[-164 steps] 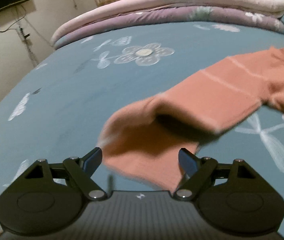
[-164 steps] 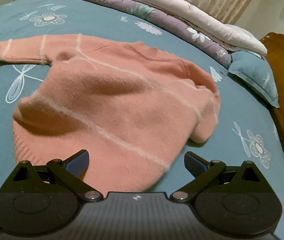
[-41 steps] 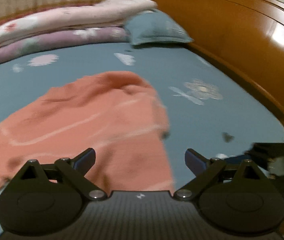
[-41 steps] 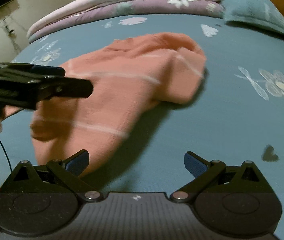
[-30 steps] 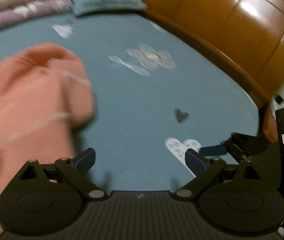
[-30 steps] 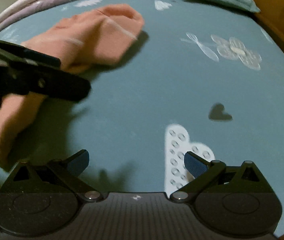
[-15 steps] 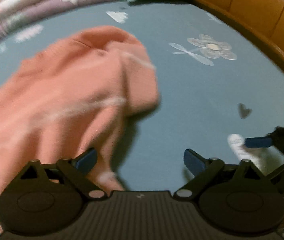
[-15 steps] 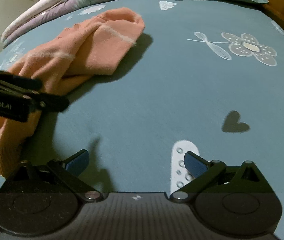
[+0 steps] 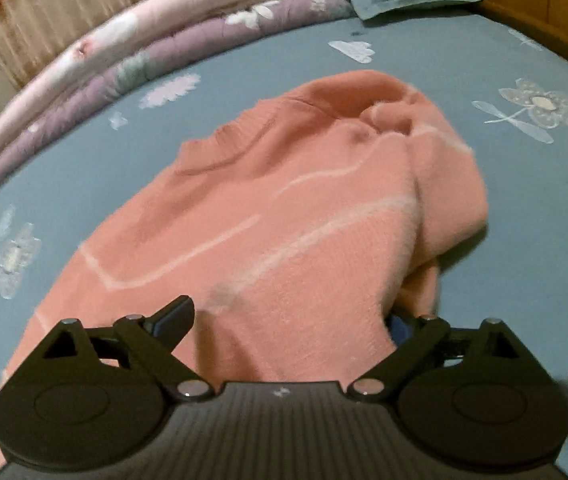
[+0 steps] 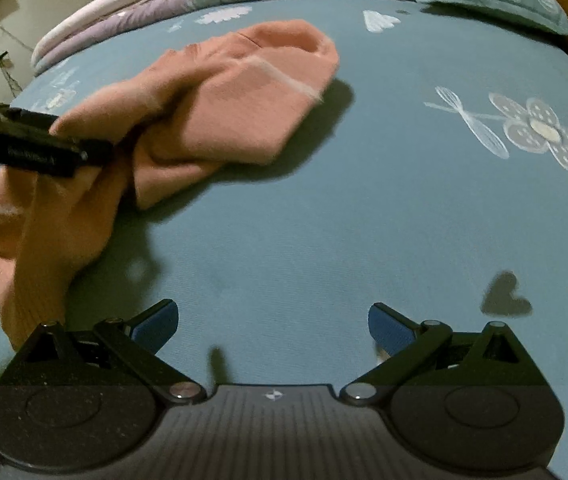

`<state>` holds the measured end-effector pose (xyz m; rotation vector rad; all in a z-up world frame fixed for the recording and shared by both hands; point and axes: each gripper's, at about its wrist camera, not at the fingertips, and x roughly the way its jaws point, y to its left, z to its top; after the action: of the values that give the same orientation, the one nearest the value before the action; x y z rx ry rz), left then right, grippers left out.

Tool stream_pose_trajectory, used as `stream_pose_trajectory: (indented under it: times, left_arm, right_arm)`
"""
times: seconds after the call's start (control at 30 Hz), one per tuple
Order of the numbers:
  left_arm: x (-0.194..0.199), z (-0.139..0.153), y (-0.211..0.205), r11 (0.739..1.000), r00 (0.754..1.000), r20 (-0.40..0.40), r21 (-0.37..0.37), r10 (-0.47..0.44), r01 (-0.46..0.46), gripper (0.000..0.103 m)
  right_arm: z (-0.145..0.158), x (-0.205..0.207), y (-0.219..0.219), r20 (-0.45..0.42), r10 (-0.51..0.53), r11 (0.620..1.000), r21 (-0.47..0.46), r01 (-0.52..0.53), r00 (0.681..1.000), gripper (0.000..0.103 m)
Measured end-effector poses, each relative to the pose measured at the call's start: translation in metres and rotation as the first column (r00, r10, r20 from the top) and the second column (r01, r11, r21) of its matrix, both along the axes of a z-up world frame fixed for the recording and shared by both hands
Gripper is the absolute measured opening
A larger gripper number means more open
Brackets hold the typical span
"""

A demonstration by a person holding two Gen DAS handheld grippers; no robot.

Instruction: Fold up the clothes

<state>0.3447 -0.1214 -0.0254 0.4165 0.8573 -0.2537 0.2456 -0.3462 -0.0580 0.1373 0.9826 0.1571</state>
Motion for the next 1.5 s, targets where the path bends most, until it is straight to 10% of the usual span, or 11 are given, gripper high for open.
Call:
stream_pose_trajectory:
  times: [0.3,0.73,1.1,1.23,1.5]
  left_arm:
    - [0.019,-0.002,0.032,0.992,0.996,-0.023,-0.1,-0.085,0.082,0.098]
    - [0.029,-0.013,0.046,0.953,0.963,-0.047,-0.161,-0.267,0.256,0.098]
    - [0.015,-0.01,0.044,0.943,0.953,-0.045,-0.17,-0.299,0.287,0.098]
    - [0.011,-0.01,0.042,0.952,0.961,-0.051,-0.162,-0.271,0.26,0.098]
    - [0.004,-0.009,0.039,0.969,0.976,-0.065,-0.152,-0.206,0.195,0.098]
  right_arm:
    - [-0.008,0.053,0.07,0.176,0.003,1.0,-0.029,0.002,0.984,0.103]
    - [-0.04,0.08,0.122,0.241,-0.172,0.906,-0.341,0.249,0.955,0.103]
    - [-0.017,0.053,0.107,0.324,-0.237,0.781,-0.497,0.378,0.916,0.103]
    - [-0.026,0.063,0.101,0.278,-0.273,0.828,-0.419,0.372,0.921,0.103]
    - [-0.026,0.055,0.073,0.298,-0.243,0.786,-0.497,0.367,0.923,0.103]
